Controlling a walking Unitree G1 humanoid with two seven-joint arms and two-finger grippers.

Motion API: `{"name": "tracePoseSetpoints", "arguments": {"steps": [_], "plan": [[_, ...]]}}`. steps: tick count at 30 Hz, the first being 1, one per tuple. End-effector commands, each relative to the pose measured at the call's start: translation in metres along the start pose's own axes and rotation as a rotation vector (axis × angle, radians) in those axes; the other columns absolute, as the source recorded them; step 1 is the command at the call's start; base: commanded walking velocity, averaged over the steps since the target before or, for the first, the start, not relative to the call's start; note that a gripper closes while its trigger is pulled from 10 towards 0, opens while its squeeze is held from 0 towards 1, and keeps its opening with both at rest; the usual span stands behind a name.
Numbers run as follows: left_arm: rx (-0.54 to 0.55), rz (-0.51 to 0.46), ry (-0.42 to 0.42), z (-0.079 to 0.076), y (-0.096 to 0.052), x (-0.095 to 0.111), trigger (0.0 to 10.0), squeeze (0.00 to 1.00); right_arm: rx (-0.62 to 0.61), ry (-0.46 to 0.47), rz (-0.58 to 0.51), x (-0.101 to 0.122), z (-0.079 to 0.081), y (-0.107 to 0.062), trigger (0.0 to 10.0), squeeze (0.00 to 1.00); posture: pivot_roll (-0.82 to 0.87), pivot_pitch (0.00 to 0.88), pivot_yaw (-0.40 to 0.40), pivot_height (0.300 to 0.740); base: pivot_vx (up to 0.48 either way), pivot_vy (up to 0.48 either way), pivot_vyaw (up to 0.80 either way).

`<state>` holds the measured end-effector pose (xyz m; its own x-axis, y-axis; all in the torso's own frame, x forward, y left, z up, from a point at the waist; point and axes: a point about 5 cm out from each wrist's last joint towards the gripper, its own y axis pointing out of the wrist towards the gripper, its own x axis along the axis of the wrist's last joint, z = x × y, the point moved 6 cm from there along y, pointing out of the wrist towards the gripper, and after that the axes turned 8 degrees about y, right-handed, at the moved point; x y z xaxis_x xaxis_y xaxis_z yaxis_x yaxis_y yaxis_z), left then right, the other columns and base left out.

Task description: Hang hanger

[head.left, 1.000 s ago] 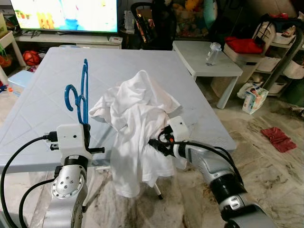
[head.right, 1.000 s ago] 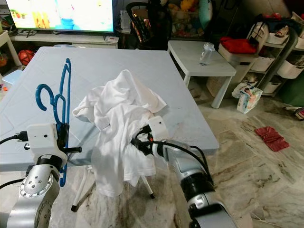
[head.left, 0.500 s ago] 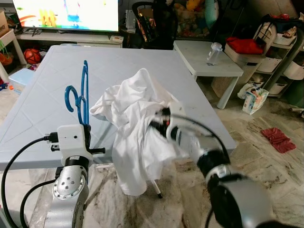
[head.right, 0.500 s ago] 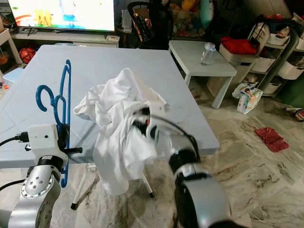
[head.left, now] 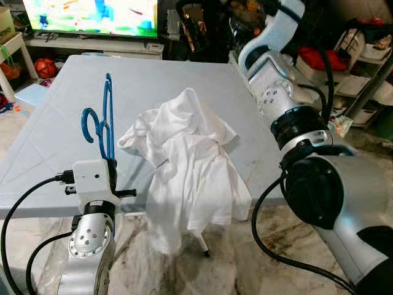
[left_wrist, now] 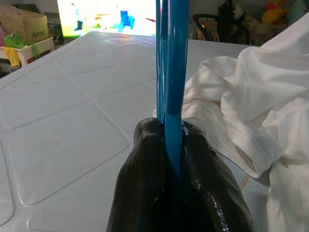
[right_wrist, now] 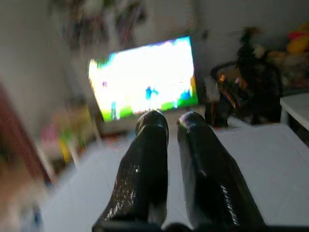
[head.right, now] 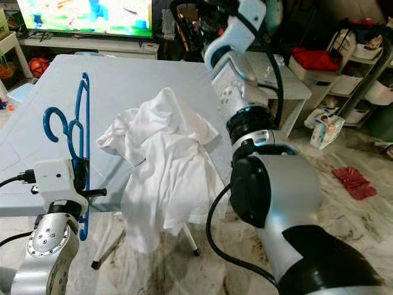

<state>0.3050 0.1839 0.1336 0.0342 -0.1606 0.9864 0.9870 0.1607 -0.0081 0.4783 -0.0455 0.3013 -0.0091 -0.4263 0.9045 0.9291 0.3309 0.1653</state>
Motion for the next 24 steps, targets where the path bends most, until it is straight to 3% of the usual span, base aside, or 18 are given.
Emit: {"name": "tracePoseSetpoints", "arguments": {"steps": [1, 4, 5, 6, 10, 13, 17, 18, 19, 24], "plan": [[0.006, 0.051, 0.01, 0.0, -0.003, -0.013, 10.0, 0.0, 0.011, -0.107, 0.109, -0.031, -0.006, -0.005, 10.0, 1.0, 0.18, 0.0, -0.149, 0.74, 0.0, 0.0, 0.0], [0.005, 0.059, 0.009, 0.0, -0.004, -0.015, 10.0, 0.0, 0.085, -0.242, 0.24, -0.075, -0.014, -0.019, 10.0, 1.0, 0.17, 0.0, -0.145, 0.74, 0.0, 0.0, 0.0], [0.005, 0.059, 0.009, 0.0, -0.004, -0.015, 10.0, 0.0, 0.085, -0.242, 0.24, -0.075, -0.014, -0.019, 10.0, 1.0, 0.17, 0.0, -0.145, 0.74, 0.0, 0.0, 0.0], [0.003, 0.063, 0.011, 0.0, -0.005, -0.016, 10.0, 0.0, 0.106, -0.266, 0.314, -0.097, -0.028, -0.031, 10.0, 1.0, 0.16, 0.0, -0.139, 0.74, 0.0, 0.0, 0.0], [-0.008, 0.071, 0.017, -0.001, -0.004, -0.018, 10.0, 0.0, 0.198, -0.221, 0.436, -0.124, -0.053, -0.058, 10.0, 1.0, 0.15, 0.0, -0.13, 0.74, 0.0, 0.0, 0.0], [-0.011, 0.071, 0.017, -0.001, -0.004, -0.017, 10.0, 0.0, 0.218, -0.241, 0.463, -0.127, -0.061, -0.066, 10.0, 1.0, 0.15, 0.001, -0.126, 0.74, 0.0, 0.0, 0.0], [-0.03, 0.081, 0.019, -0.004, -0.005, -0.02, 10.0, 0.0, 0.223, -0.261, 0.547, -0.131, -0.093, -0.092, 10.0, 1.0, 0.13, 0.008, -0.112, 0.74, 0.0, 0.0, 0.0], [-0.03, 0.081, 0.019, -0.004, -0.005, -0.02, 10.0, 0.0, 0.223, -0.261, 0.547, -0.131, -0.093, -0.092, 10.0, 1.0, 0.13, 0.008, -0.112, 0.74, 0.0, 0.0, 0.0], [-0.047, 0.078, 0.023, -0.008, -0.006, -0.02, 10.0, 0.0, 0.245, -0.281, 0.585, -0.131, -0.102, -0.105, 10.0, 1.0, 0.12, 0.009, -0.108, 0.74, 0.0, 0.0, 0.0], [-0.055, 0.079, 0.021, -0.009, -0.004, -0.02, 10.0, 0.0, 0.297, -0.296, 0.634, -0.135, -0.103, -0.122, 10.0, 1.0, 0.12, 0.0, -0.107, 0.74, 0.0, 0.0, 0.0]]}}
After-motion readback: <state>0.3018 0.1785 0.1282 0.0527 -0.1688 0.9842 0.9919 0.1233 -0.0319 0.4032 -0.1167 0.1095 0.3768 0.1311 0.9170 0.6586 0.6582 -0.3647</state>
